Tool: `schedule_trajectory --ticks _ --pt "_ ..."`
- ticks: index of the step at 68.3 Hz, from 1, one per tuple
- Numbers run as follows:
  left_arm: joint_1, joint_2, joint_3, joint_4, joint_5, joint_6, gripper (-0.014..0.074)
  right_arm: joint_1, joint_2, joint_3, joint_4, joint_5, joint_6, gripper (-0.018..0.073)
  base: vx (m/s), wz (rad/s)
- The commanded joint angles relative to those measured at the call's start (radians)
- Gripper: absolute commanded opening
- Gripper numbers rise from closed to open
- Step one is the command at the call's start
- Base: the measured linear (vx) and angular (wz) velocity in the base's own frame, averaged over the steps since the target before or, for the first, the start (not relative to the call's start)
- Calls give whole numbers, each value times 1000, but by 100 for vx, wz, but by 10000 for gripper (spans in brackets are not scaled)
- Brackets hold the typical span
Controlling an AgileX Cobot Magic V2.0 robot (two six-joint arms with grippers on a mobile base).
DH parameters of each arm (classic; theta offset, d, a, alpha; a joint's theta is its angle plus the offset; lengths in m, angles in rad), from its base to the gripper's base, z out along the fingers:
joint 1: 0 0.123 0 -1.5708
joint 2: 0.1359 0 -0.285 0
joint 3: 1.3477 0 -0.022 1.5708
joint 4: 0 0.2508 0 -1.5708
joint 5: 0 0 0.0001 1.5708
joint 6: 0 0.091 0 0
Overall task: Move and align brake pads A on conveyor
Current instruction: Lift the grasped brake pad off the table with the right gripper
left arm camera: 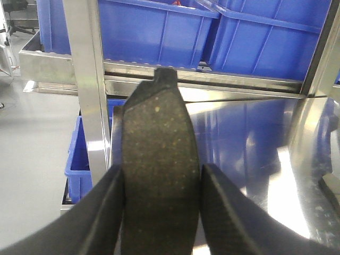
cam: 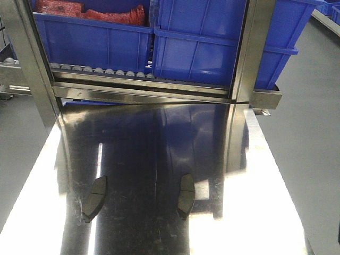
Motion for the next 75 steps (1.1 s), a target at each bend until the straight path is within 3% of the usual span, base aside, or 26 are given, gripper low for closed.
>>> schedule_trajectory --ticks 1,75 --pt "-4 9 -27 -11 -91 -1 -6 -1 -61 -5 -7 -88 -10 -7 0 0" --pt "-4 9 -27 -11 -91 -1 -6 -1 -111 4 0 -106 -9 -7 0 0"
